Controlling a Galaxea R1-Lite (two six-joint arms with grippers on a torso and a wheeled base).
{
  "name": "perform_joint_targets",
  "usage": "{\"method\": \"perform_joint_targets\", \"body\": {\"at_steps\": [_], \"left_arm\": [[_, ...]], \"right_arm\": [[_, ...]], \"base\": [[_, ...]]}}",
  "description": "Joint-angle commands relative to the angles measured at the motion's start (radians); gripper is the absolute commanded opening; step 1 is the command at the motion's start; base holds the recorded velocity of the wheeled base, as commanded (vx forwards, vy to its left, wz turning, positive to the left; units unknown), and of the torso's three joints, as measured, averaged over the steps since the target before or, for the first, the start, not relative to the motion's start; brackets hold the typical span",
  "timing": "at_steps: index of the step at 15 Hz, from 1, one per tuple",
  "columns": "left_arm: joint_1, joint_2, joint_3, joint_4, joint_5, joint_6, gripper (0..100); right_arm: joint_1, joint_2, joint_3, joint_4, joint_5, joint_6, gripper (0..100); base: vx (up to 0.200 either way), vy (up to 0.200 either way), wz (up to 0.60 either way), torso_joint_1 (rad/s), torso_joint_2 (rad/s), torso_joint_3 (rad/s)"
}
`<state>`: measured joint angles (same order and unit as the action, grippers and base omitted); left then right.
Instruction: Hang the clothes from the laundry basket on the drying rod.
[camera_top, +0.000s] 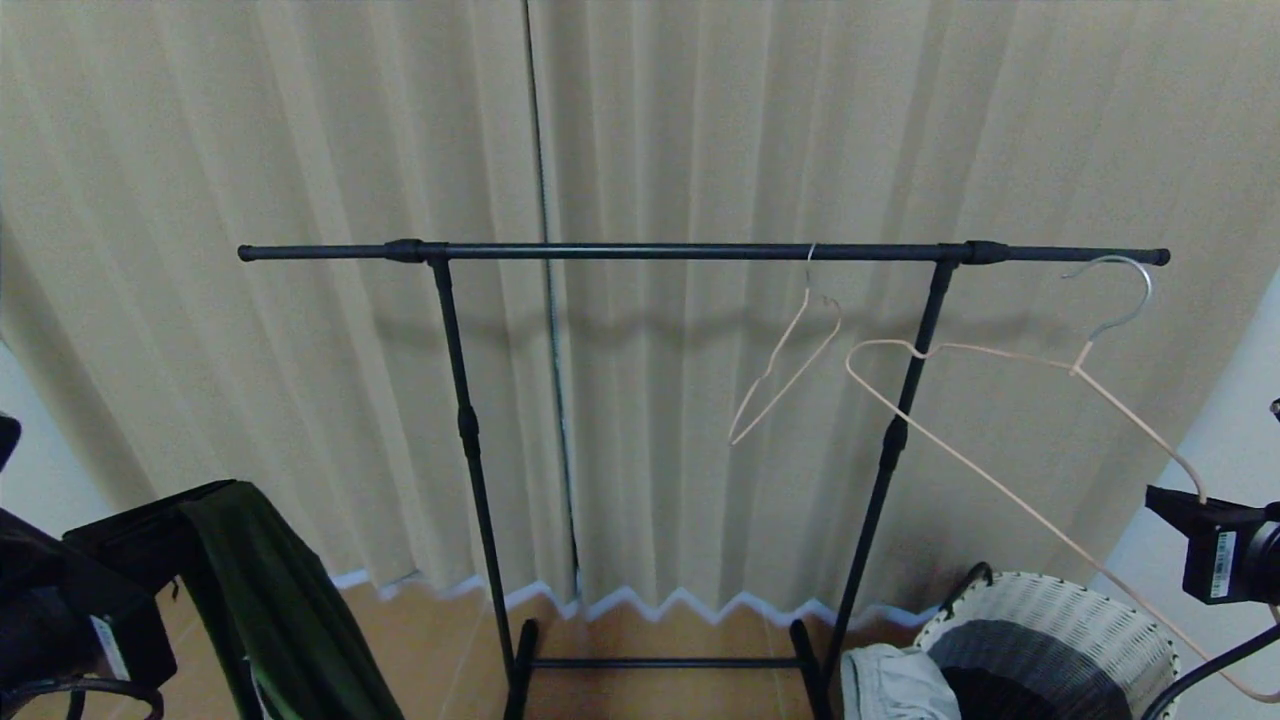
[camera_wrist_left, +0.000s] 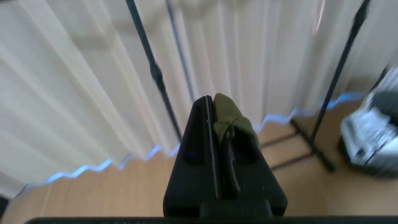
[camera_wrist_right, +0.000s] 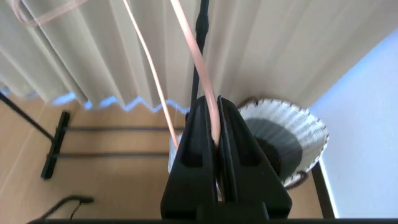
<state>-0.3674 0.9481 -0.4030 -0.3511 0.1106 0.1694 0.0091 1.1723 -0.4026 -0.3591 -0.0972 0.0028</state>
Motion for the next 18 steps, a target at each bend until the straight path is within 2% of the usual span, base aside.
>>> {"method": "perform_joint_targets", "body": {"at_steps": [1,2,3,5,8,12,13,15,17,18], "left_arm": [[-0.001,0.020,0.001,0.000,0.000,0.038,0],[-0.001,0.028,0.012,0.001,0.000,0.070,0],[-0.001,0.032,0.018,0.001,0.000,0.070,0],[0.005,0.066,0.007,0.006,0.006,0.067,0],[0.010,0.163,-0.080,0.020,0.034,0.062,0],[0.008,0.325,-0.254,0.058,0.146,0.042,0],[0.008,0.368,-0.336,0.096,0.162,0.032,0],[0.007,0.425,-0.442,0.155,0.165,-0.008,0],[-0.019,0.511,-0.583,0.270,0.225,-0.068,0],[-0.039,0.546,-0.631,0.291,0.254,-0.094,0]], "right_arm": [[0.000,0.001,0.001,-0.001,0.002,0.002,0],[0.002,0.004,-0.001,-0.011,0.004,0.002,0],[0.000,0.006,-0.005,-0.014,0.005,0.003,0],[0.002,0.009,-0.028,-0.015,0.071,0.005,0],[0.022,0.043,-0.093,-0.015,0.169,0.005,0],[0.167,0.101,-0.177,-0.015,0.171,0.069,0],[0.235,0.125,-0.191,-0.015,0.168,0.075,0],[0.282,0.158,-0.194,-0.015,0.166,0.075,0],[0.339,0.185,-0.196,-0.017,0.168,0.079,0],[0.361,0.184,-0.193,-0.017,0.169,0.083,0]], "base": [[0.000,0.000,0.00,0.000,0.00,0.000],[0.000,0.000,0.00,0.000,0.00,0.000],[0.000,0.000,0.00,0.000,0.00,0.000],[0.000,0.000,0.00,0.000,0.00,0.000],[0.000,0.000,0.00,0.000,0.00,0.000],[0.000,0.000,0.00,0.000,0.00,0.000],[0.000,0.000,0.00,0.000,0.00,0.000],[0.000,0.000,0.00,0.000,0.00,0.000],[0.000,0.000,0.00,0.000,0.00,0.000],[0.000,0.000,0.00,0.000,0.00,0.000]]}}
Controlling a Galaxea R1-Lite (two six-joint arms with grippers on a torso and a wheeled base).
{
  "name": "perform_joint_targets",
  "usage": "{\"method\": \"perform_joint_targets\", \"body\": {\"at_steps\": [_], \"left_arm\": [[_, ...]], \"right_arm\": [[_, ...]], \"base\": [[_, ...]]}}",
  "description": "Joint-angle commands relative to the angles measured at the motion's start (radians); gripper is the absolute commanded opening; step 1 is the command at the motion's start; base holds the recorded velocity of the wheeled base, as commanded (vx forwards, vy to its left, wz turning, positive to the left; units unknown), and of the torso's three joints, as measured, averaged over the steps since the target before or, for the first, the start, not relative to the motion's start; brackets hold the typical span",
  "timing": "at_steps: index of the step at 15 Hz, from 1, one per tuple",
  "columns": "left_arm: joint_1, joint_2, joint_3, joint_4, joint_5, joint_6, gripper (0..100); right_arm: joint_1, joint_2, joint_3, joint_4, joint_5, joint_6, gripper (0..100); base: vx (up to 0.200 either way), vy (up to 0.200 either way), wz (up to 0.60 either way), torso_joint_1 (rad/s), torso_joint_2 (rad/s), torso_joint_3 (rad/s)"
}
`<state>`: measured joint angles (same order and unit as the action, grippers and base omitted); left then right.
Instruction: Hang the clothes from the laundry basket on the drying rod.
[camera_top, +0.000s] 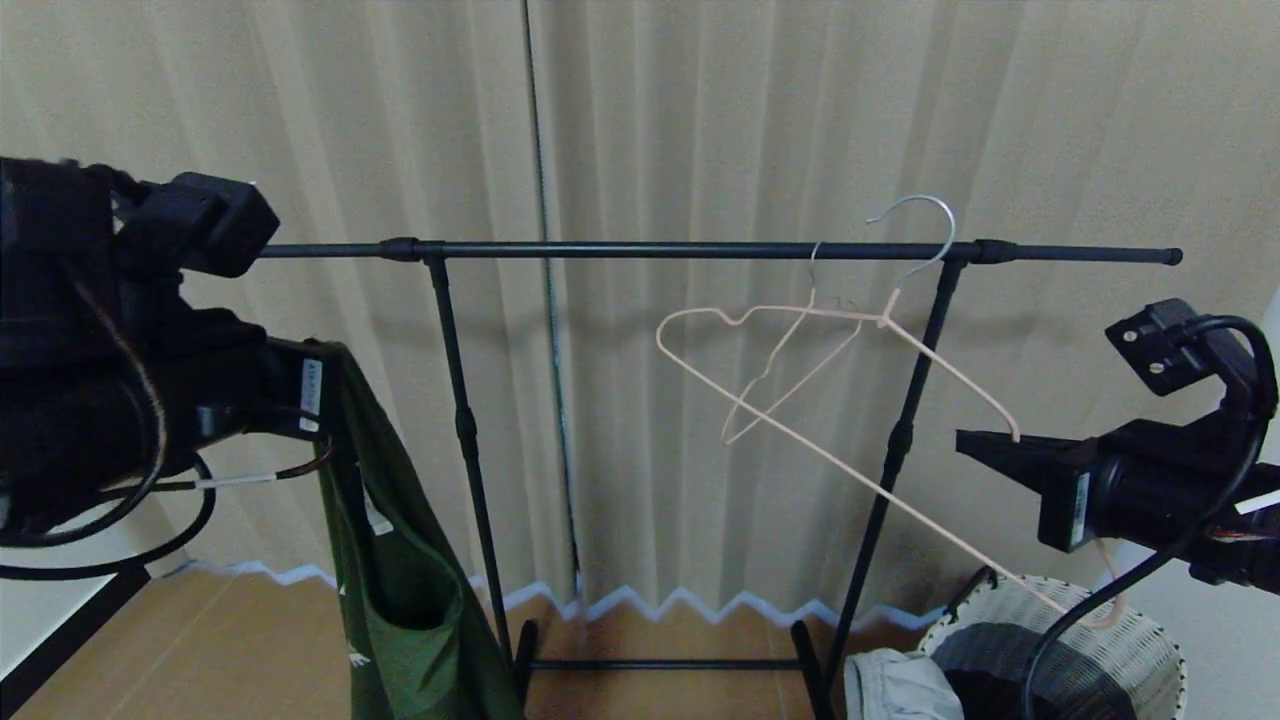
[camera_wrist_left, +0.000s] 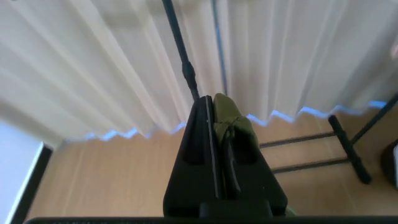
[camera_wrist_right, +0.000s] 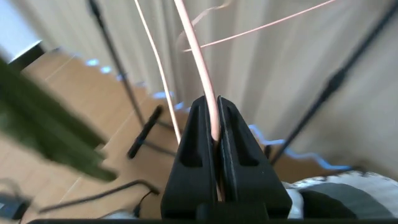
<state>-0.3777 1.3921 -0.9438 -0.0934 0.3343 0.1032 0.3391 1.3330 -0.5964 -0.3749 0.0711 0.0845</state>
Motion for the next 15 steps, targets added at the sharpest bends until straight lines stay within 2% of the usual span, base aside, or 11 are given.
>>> {"method": "perform_joint_targets", "body": {"at_steps": [1,4,6,7,9,12,15], "left_arm": [[-0.043,0.133,-0.118,0.037,0.052,-0.046,0],[-0.102,0.245,-0.168,0.041,0.180,-0.091,0],[-0.125,0.272,-0.171,0.040,0.195,-0.099,0],[-0.125,0.272,-0.171,0.040,0.195,-0.099,0],[-0.133,0.285,-0.171,0.040,0.197,-0.120,0],[-0.142,0.288,-0.170,0.038,0.198,-0.129,0],[-0.138,0.318,-0.173,0.031,0.281,-0.131,0]], "right_arm": [[0.049,0.020,0.004,0.001,0.003,0.009,0],[0.155,0.012,0.010,0.004,0.004,0.075,0],[0.262,0.011,0.012,0.010,0.003,0.112,0],[0.262,0.011,0.012,0.010,0.003,0.112,0],[0.396,0.008,0.009,0.008,-0.007,0.155,0],[0.425,0.015,0.004,0.002,-0.011,0.156,0],[0.436,0.009,0.012,0.002,-0.011,0.167,0]], "base": [[0.000,0.000,0.00,0.000,0.00,0.000],[0.000,0.000,0.00,0.000,0.00,0.000],[0.000,0.000,0.00,0.000,0.00,0.000],[0.000,0.000,0.00,0.000,0.00,0.000],[0.000,0.000,0.00,0.000,0.00,0.000],[0.000,0.000,0.00,0.000,0.00,0.000],[0.000,0.000,0.00,0.000,0.00,0.000]]}}
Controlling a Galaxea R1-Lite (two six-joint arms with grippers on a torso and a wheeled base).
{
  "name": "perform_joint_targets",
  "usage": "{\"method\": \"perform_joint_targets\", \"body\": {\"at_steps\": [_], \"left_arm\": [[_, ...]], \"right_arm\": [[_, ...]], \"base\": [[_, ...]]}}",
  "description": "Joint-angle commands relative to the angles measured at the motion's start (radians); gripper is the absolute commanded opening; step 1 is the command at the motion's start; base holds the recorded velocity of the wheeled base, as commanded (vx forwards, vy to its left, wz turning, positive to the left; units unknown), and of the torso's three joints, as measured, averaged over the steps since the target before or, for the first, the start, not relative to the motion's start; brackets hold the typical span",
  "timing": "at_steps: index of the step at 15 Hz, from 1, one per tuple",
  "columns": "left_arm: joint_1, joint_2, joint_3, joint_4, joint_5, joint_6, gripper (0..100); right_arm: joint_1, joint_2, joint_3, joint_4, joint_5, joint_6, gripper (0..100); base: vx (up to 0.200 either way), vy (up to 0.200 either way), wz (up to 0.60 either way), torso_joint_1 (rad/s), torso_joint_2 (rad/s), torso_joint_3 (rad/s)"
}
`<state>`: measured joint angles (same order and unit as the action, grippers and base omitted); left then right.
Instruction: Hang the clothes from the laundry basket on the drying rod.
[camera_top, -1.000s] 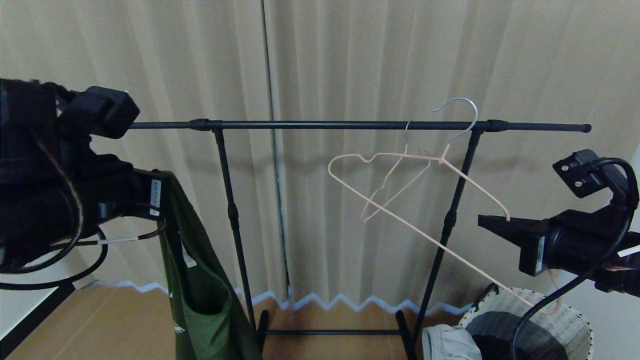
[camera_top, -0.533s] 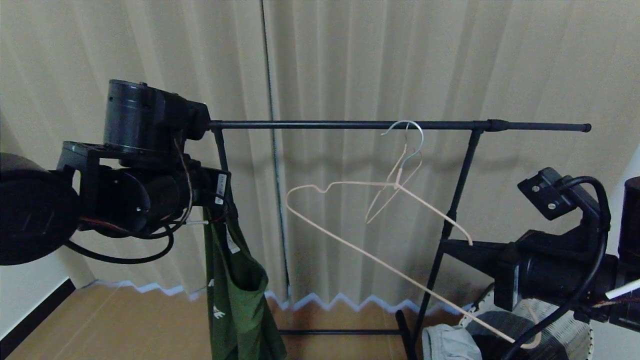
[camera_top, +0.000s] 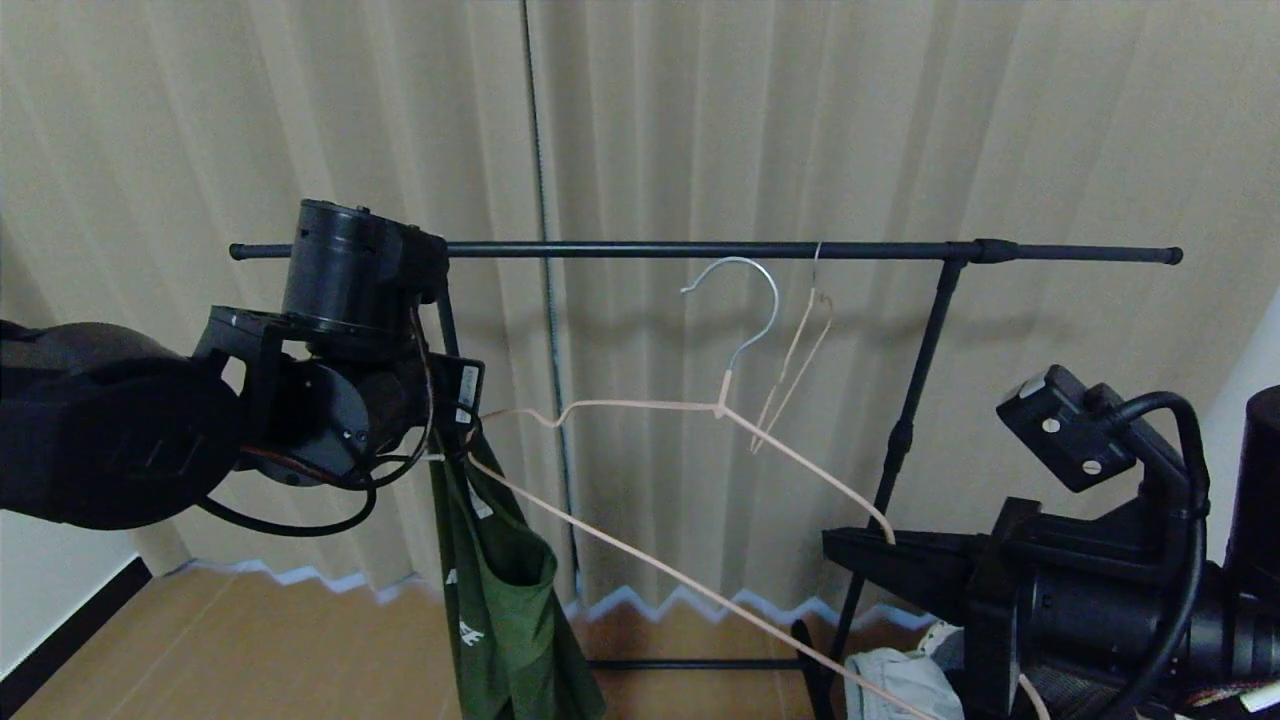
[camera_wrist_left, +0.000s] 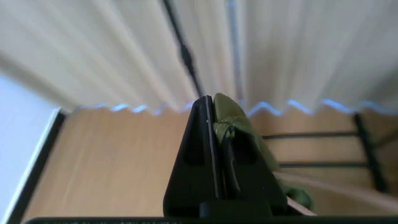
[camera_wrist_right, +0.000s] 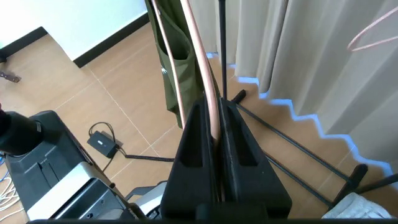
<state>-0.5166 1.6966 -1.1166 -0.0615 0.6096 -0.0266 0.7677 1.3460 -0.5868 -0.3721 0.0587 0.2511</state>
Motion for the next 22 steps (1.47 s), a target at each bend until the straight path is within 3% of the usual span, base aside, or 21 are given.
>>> {"method": "perform_joint_targets", "body": {"at_steps": [1,5,16,22], "left_arm": [[-0.003,0.011,0.006,0.000,0.015,-0.001,0],[0.000,0.023,-0.017,-0.001,0.015,0.002,0],[-0.016,0.020,-0.020,-0.003,0.015,-0.001,0],[-0.026,0.005,-0.020,-0.001,0.015,-0.006,0]], "right_arm": [[0.007,-0.004,0.007,-0.001,0.000,0.004,0],[0.007,-0.004,0.010,-0.004,-0.036,0.010,0],[0.007,0.018,0.002,-0.036,-0.036,0.013,0],[0.005,0.147,-0.050,-0.136,-0.076,0.013,0]], "base": [[0.000,0.000,0.00,0.000,0.00,0.000],[0.000,0.000,0.00,0.000,0.00,0.000],[0.000,0.000,0.00,0.000,0.00,0.000],[0.000,0.000,0.00,0.000,0.00,0.000]]}}
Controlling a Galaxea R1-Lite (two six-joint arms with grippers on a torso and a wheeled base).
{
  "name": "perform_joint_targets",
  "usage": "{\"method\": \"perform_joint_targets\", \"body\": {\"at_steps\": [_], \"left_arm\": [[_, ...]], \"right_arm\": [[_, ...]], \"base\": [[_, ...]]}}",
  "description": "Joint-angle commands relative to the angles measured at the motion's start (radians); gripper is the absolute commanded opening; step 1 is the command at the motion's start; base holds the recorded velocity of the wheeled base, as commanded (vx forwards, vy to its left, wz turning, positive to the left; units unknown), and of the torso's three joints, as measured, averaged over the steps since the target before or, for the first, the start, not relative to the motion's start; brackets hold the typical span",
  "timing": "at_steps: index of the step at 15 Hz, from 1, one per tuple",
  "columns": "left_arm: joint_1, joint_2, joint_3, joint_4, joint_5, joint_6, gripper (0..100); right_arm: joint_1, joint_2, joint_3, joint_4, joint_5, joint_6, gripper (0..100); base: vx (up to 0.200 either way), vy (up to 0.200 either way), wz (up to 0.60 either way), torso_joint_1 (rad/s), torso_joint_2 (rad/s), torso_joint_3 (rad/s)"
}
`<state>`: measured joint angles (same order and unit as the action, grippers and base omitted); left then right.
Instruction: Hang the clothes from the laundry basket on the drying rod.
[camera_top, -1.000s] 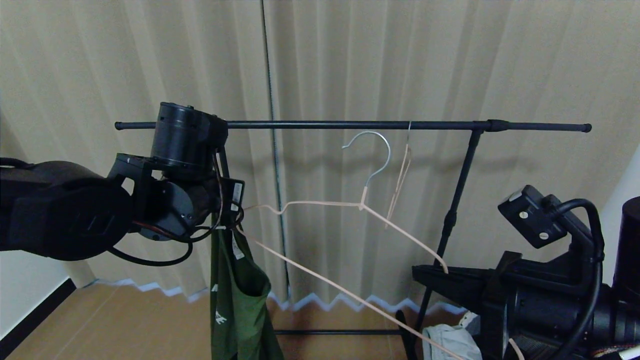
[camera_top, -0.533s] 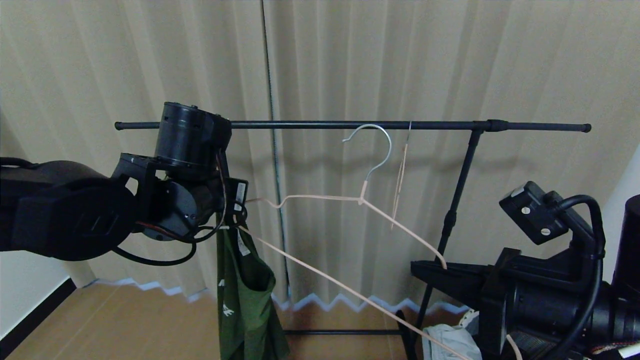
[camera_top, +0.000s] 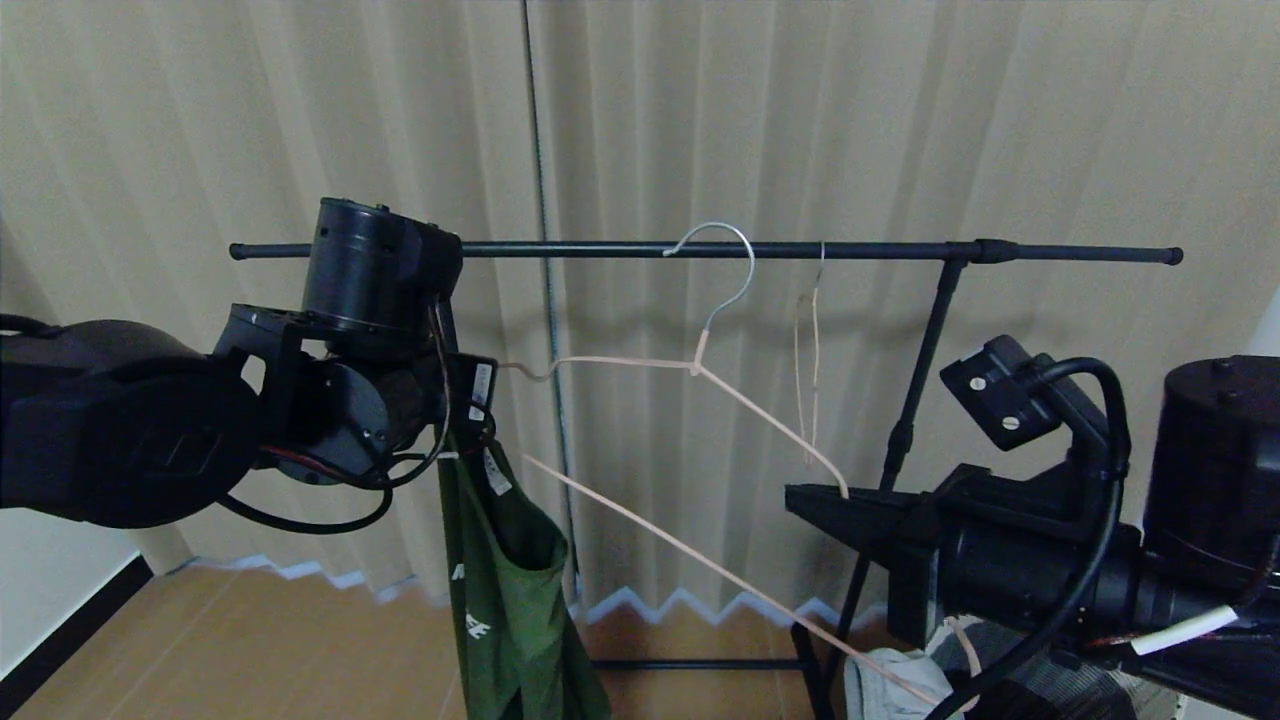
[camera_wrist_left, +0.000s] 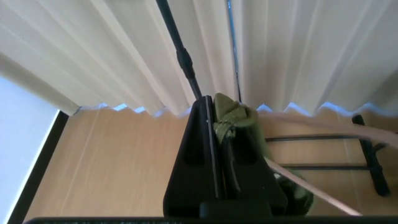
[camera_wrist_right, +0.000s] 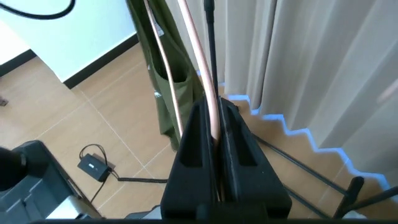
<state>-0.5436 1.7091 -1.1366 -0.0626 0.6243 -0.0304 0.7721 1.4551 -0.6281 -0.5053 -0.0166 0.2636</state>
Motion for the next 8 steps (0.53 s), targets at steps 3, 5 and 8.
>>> {"method": "perform_joint_targets", "body": {"at_steps": [3,5,8], "left_arm": [[0.001,-0.008,-0.002,0.000,0.002,-0.023,0],[0.004,-0.008,0.000,0.001,0.002,-0.036,0],[0.001,-0.014,0.001,0.001,0.002,-0.037,0]], "right_arm": [[0.003,0.048,-0.010,-0.007,0.000,0.005,0],[0.033,0.083,-0.030,-0.007,0.000,0.031,0],[0.059,0.114,-0.044,-0.009,0.000,0.037,0]], "base": [[0.000,0.000,0.00,0.000,0.00,0.000],[0.000,0.000,0.00,0.000,0.00,0.000],[0.000,0.000,0.00,0.000,0.00,0.000]]}}
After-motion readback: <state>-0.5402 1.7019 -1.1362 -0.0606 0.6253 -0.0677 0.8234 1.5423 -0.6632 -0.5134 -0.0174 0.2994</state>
